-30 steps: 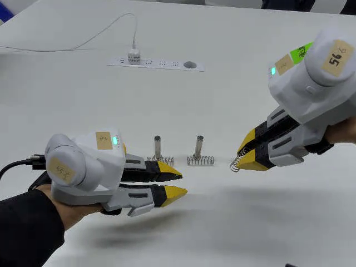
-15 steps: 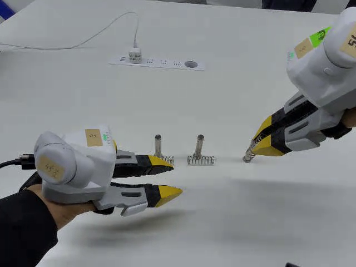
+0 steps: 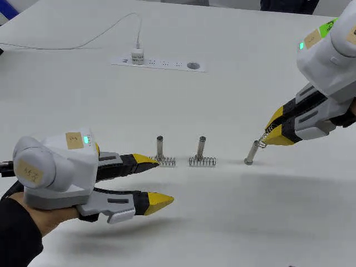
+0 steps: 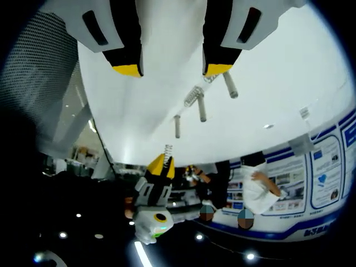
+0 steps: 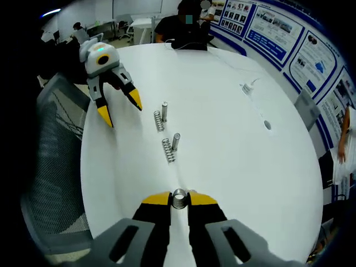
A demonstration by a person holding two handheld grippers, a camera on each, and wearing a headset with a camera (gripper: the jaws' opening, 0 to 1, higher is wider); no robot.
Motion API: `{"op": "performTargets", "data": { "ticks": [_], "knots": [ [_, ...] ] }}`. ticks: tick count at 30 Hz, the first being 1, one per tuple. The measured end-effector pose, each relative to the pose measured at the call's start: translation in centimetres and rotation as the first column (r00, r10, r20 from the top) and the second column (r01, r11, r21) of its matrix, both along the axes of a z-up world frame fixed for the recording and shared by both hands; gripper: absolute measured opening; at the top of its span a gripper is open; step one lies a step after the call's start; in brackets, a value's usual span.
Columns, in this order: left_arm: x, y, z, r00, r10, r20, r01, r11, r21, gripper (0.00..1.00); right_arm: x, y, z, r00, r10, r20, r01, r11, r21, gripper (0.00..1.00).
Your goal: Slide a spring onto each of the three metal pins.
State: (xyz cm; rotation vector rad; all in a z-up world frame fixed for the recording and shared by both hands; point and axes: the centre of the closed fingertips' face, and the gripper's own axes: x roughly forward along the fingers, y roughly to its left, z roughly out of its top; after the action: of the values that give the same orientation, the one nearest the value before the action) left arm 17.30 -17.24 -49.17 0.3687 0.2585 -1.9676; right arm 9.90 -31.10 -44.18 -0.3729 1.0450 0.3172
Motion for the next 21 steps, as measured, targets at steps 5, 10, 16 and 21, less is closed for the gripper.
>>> {"op": "performTargets", "data": {
  "ticks": [5, 10, 16, 21],
  "knots": [
    [0.5, 0.5, -0.2, 1.0, 0.023, -0.01, -0.023, 1.0, 0.005, 0.47, 0.2, -0.7, -0.3, 1.0, -0.006, -0.016, 0.006, 1.0, -0.009, 0.12],
    [0.6, 0.7, -0.4, 0.999, 0.04, -0.02, -0.04, 0.999, 0.006, 0.51, 0.6, -1.3, -0.5, 1.0, -0.012, -0.023, 0.012, 1.0, -0.014, 0.12],
    [0.5, 0.9, -0.5, 0.998, 0.054, -0.029, -0.054, 0.999, 0.004, 0.54, 0.9, -1.7, -1.3, 0.999, -0.011, -0.049, 0.011, 1.0, -0.011, 0.12],
    [0.6, 1.0, -0.6, 0.997, 0.064, -0.036, -0.064, 0.998, 0.001, 0.57, 1.0, -1.7, -1.7, 0.998, -0.009, -0.063, 0.009, 1.0, -0.003, 0.12]
  ]
}}
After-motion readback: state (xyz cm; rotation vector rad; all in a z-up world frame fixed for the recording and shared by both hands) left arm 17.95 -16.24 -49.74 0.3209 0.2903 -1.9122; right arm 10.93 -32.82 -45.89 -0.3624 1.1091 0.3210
